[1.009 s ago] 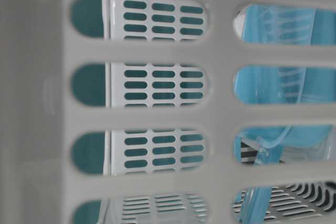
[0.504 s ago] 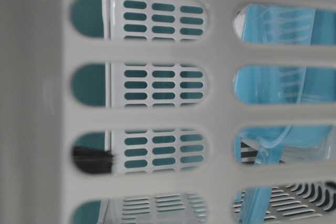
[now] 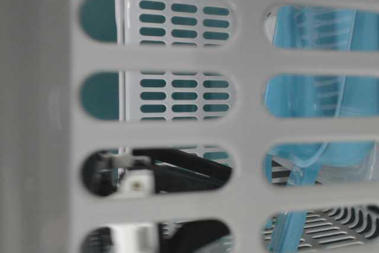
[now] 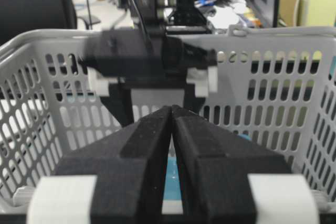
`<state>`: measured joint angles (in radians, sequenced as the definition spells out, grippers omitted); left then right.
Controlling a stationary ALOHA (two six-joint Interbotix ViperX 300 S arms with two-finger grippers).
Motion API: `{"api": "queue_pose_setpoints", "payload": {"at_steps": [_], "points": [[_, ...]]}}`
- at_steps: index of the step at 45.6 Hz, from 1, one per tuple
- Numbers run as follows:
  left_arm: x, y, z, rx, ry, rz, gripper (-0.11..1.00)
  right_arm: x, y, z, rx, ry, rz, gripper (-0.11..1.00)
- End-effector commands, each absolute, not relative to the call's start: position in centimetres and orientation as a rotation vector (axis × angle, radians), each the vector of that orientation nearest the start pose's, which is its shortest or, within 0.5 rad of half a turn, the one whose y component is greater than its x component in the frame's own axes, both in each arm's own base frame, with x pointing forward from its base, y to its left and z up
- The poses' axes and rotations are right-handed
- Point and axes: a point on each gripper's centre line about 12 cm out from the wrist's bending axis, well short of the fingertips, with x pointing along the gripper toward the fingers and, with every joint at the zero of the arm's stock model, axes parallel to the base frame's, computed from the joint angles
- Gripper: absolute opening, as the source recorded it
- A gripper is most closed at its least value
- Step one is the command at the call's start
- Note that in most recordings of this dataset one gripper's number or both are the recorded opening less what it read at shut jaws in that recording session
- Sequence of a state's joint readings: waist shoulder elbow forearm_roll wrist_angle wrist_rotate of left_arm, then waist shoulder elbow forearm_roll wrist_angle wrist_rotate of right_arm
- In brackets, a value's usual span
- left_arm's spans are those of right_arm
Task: Pick up the dustpan from the shopping basket with the left arm.
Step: 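Lower the left gripper and close it on the dustpan handle, then lift the dustpan upward out of the basket with the left gripper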
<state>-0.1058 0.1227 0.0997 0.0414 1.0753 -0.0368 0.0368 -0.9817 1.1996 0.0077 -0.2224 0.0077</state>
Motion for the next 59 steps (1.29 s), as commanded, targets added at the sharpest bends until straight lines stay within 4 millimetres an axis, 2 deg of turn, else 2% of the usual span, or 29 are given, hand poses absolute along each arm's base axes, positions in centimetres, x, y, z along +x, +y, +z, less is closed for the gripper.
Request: {"api": "queue_pose_setpoints", "payload": {"at_steps": [1, 12, 17, 20, 25, 28, 30, 39, 52, 59], "points": [[41.7, -4.2, 23.3, 0.081, 1.288, -0.05, 0.9, 19.6, 0.8, 28.0, 0.02, -0.009, 0.042, 0.0], [41.6, -4.6, 21.2, 0.045, 1.263, -0.033, 0.9, 19.6, 0.9, 27.9, 0.02, -0.004, 0.044, 0.0], [41.3, -4.5, 21.0, 0.037, 1.267, -0.026, 0.88, 19.5, 0.9, 27.8, 0.018, -0.001, 0.044, 0.0], [41.2, -4.5, 20.9, 0.046, 1.269, -0.033, 0.82, 19.5, 0.9, 27.7, 0.017, 0.002, 0.044, 0.0], [41.3, -4.6, 21.5, 0.049, 1.26, -0.036, 0.54, 19.5, 0.9, 27.7, 0.02, 0.004, 0.044, 0.0], [41.4, -4.6, 22.7, 0.046, 1.229, -0.038, 0.34, 19.5, 0.9, 27.7, 0.02, 0.004, 0.044, 0.0], [41.5, -4.5, 23.7, 0.042, 1.208, -0.036, 0.27, 19.5, 0.9, 27.7, 0.021, 0.005, 0.043, 0.0], [41.1, -4.0, 29.4, 0.027, 1.118, -0.029, 0.28, 19.5, 0.9, 27.5, 0.026, 0.008, 0.043, 0.0], [38.9, -2.3, 39.7, 0.018, 0.933, -0.011, 0.28, 19.3, 0.9, 27.2, 0.059, 0.029, 0.042, 0.0], [38.0, -1.1, 43.2, 0.034, 0.841, 0.001, 0.28, 19.2, 0.9, 27.3, 0.059, 0.024, 0.043, 0.0]]}}
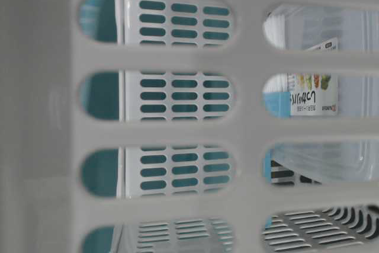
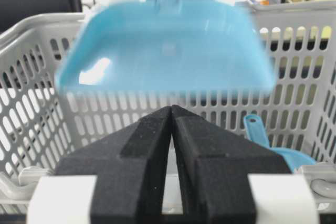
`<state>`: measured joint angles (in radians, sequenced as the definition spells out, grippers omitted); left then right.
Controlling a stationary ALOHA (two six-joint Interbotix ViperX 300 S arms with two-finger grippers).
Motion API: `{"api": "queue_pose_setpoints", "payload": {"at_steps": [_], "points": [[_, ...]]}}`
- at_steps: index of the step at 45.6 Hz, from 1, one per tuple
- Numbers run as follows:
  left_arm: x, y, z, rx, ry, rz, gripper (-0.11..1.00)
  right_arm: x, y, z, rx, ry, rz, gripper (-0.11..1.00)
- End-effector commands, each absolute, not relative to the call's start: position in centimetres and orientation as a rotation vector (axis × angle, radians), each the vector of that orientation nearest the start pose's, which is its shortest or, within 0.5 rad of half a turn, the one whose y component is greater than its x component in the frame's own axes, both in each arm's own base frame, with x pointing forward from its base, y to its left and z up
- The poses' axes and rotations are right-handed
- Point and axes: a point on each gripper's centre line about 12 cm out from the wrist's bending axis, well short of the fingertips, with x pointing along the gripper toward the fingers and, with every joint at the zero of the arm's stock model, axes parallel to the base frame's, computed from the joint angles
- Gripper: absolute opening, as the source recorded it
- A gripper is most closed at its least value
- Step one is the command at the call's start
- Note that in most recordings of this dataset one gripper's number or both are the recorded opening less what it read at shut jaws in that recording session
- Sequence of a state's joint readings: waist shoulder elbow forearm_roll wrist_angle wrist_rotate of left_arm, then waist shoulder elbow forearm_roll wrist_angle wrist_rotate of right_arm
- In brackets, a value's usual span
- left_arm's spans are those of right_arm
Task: Pick up the dustpan from the shopping basket with the left arm.
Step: 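Lift the dustpan upward out of the basket with the left gripper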
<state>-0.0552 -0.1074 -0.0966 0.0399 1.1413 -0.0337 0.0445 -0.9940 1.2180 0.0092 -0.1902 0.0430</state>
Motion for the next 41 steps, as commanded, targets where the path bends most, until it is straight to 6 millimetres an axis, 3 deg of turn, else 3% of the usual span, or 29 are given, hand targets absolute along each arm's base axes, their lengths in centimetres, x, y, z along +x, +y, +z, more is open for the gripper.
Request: {"api": "queue_pose_setpoints", "payload": {"at_steps": [1, 7, 41], "points": [[37.94, -0.98, 43.47, 0.037, 0.835, 0.0, 0.28, 19.19, 0.85, 27.32, 0.059, 0.023, 0.043, 0.0], [37.51, -0.44, 44.21, 0.057, 0.816, 0.002, 0.28, 19.13, 0.85, 27.39, 0.059, 0.02, 0.043, 0.0], [37.69, -0.51, 43.95, 0.062, 0.815, -0.002, 0.28, 18.95, 0.84, 27.31, 0.059, 0.017, 0.043, 0.0]]}}
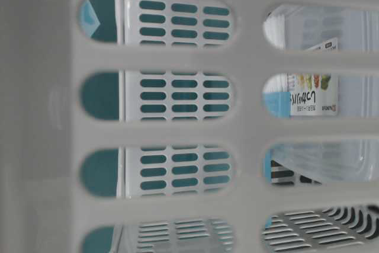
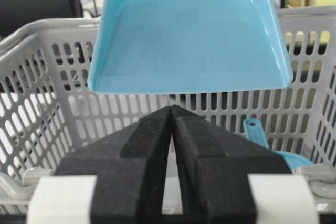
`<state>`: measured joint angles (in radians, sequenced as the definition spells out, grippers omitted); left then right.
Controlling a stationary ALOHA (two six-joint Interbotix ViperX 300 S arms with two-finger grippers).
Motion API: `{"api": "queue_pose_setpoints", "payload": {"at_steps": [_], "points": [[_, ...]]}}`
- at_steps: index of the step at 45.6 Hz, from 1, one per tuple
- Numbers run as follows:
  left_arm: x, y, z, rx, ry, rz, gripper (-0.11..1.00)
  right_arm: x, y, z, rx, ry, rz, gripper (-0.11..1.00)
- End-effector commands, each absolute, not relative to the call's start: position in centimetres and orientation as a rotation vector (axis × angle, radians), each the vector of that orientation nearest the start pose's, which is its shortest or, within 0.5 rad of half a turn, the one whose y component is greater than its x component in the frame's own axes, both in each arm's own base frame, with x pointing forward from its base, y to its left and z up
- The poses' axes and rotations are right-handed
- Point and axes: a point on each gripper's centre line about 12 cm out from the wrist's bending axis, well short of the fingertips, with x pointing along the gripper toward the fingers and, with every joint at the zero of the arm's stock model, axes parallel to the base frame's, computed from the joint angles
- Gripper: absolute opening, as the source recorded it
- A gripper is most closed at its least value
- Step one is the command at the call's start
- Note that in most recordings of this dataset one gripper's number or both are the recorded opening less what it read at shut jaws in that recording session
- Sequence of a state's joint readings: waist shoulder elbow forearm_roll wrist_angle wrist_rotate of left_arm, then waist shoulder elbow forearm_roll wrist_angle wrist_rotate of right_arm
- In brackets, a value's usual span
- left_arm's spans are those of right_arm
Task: Pick up the dustpan from the shopping basket with the left arm.
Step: 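Lift the dustpan upward out of the basket with the left gripper, then hold the raised dustpan steady above the basket with the left gripper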
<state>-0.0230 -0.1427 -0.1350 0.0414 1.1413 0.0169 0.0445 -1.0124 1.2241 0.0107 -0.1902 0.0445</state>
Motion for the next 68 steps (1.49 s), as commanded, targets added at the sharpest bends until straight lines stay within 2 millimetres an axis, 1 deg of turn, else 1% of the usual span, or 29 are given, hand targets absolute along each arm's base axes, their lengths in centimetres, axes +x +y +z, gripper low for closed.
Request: {"api": "queue_pose_setpoints", "payload": {"at_steps": [1, 13, 23, 34, 49, 59, 68], "points": [[37.7, -0.5, 44.0, 0.062, 0.814, -0.002, 0.28, 19.0, 0.8, 27.3, 0.059, 0.017, 0.043, 0.0], [38.0, -0.5, 44.2, 0.063, 0.769, -0.003, 0.28, 18.9, 0.8, 27.2, 0.059, 0.018, 0.043, 0.0], [38.0, -0.5, 43.5, 0.063, 0.773, -0.003, 0.28, 18.9, 0.8, 27.3, 0.059, 0.017, 0.043, 0.0], [37.9, -0.6, 43.3, 0.064, 0.774, -0.005, 0.28, 18.8, 0.8, 27.5, 0.059, 0.007, 0.043, 0.0], [38.3, -1.1, 42.5, 0.069, 0.777, -0.018, 0.28, 18.6, 0.8, 27.4, 0.059, 0.017, 0.043, 0.0], [38.4, -1.3, 42.4, 0.071, 0.776, -0.022, 0.28, 18.5, 0.8, 27.5, 0.059, 0.009, 0.043, 0.0], [38.5, -1.7, 41.6, 0.073, 0.798, -0.032, 0.28, 18.5, 0.8, 27.4, 0.059, 0.015, 0.043, 0.0]]}}
